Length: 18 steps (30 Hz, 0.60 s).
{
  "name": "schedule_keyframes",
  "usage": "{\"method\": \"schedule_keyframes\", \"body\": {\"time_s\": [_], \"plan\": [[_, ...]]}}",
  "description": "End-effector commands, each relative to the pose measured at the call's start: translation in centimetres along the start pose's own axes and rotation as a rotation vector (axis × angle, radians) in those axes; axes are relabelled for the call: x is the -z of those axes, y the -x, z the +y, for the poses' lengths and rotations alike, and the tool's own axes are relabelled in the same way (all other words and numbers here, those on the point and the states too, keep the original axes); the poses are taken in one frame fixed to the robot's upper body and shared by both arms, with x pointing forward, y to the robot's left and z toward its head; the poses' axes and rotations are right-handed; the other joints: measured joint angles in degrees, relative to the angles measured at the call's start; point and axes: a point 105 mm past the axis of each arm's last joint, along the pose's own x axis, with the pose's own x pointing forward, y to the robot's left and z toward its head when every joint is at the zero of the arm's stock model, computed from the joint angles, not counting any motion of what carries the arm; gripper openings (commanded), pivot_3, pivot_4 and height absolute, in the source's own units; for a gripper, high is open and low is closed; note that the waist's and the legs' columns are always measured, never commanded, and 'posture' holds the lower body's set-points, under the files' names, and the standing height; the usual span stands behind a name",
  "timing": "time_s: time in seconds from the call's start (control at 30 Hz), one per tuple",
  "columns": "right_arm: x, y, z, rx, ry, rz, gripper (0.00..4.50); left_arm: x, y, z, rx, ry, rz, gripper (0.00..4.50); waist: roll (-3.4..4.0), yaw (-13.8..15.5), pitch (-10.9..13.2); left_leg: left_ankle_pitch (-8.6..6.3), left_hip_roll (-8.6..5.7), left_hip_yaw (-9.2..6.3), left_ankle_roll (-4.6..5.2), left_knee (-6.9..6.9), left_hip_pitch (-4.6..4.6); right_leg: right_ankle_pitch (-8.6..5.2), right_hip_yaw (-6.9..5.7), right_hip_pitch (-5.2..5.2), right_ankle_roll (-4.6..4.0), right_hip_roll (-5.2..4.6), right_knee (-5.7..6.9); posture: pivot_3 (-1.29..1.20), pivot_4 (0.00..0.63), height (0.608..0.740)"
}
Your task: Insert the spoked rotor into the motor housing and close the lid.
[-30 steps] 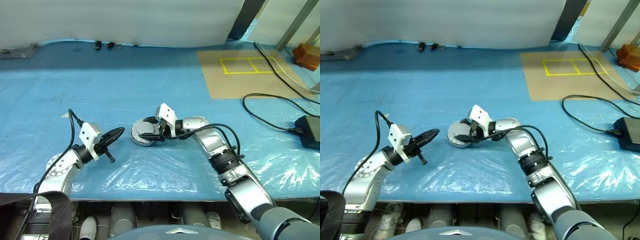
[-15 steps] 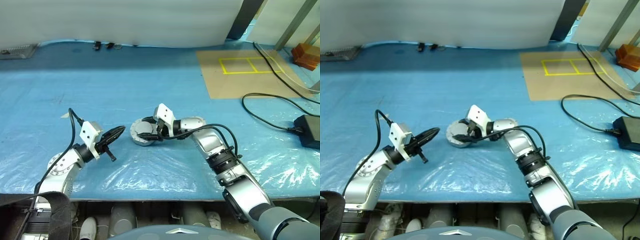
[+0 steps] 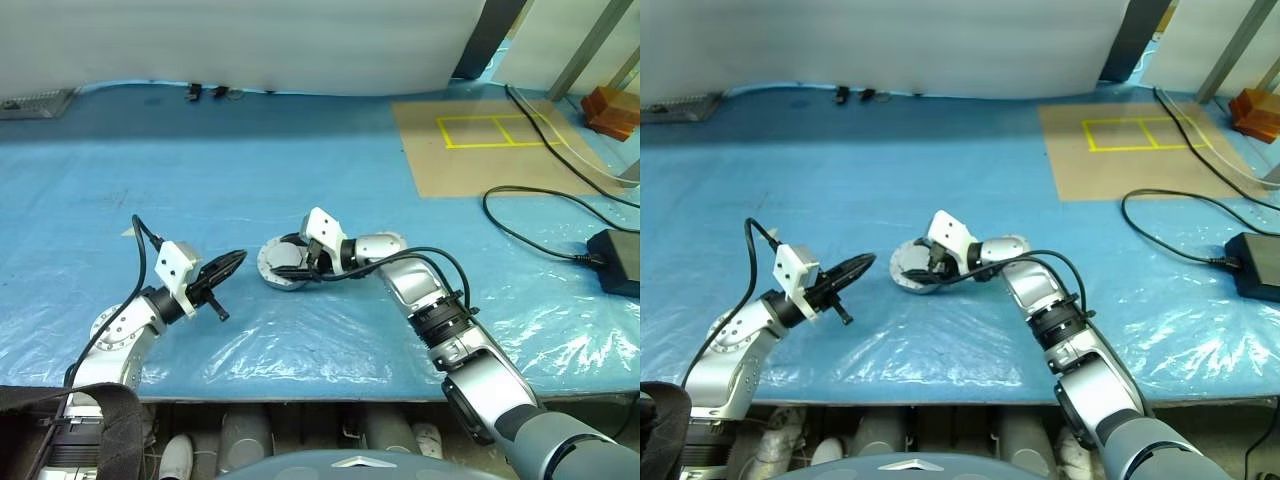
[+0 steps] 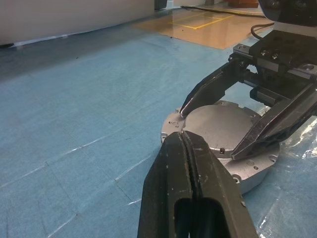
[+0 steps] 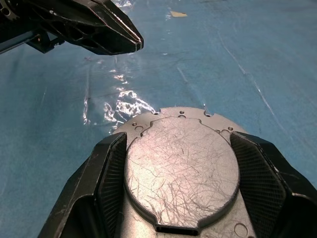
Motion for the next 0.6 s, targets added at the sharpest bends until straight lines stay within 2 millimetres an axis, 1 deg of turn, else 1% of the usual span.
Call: {"method": "schedule_keyframes", "body": {"time_s": [0.03,0.27,0.4,0.6], "plan": [[1.5,0.2,0.0,0.005,0.008,0.046,2.93,-1.1,-0.3,0.0,0.007,-0.032,-0.035,0.0,0.0,0.0,0.0,0.0,0.0,0.0,0.0,0.01,0.01,0.0,0.0,0.01,0.0,0.0,0.01,0.0,0.15,0.74],[1.9,0.7,-0.2,-0.023,-0.088,0.006,2.93,-1.1,-0.7,-0.2,0.025,-0.029,-0.038,0.0,0.02,0.2,0.0,-0.01,-0.01,0.0,0.01,0.03,0.04,0.0,0.0,0.24,0.0,-0.01,0.0,0.0,0.15,0.74],[2.5,0.7,-1.0,0.015,-0.066,0.026,2.93,-1.2,-1.0,-0.2,0.031,-0.03,-0.041,0.0,0.02,0.2,0.0,-0.01,-0.01,0.0,0.01,0.04,0.04,0.0,0.0,0.24,-0.01,-0.01,-0.01,0.0,0.15,0.74],[4.1,0.9,-1.0,0.019,-0.019,0.081,2.93,-1.1,-1.1,-0.4,0.045,-0.026,-0.042,0.0,0.07,0.2,-0.1,-0.01,0.0,0.0,0.01,0.07,0.31,0.01,0.0,0.54,-0.01,-0.02,0.02,0.0,0.15,0.74]]}}
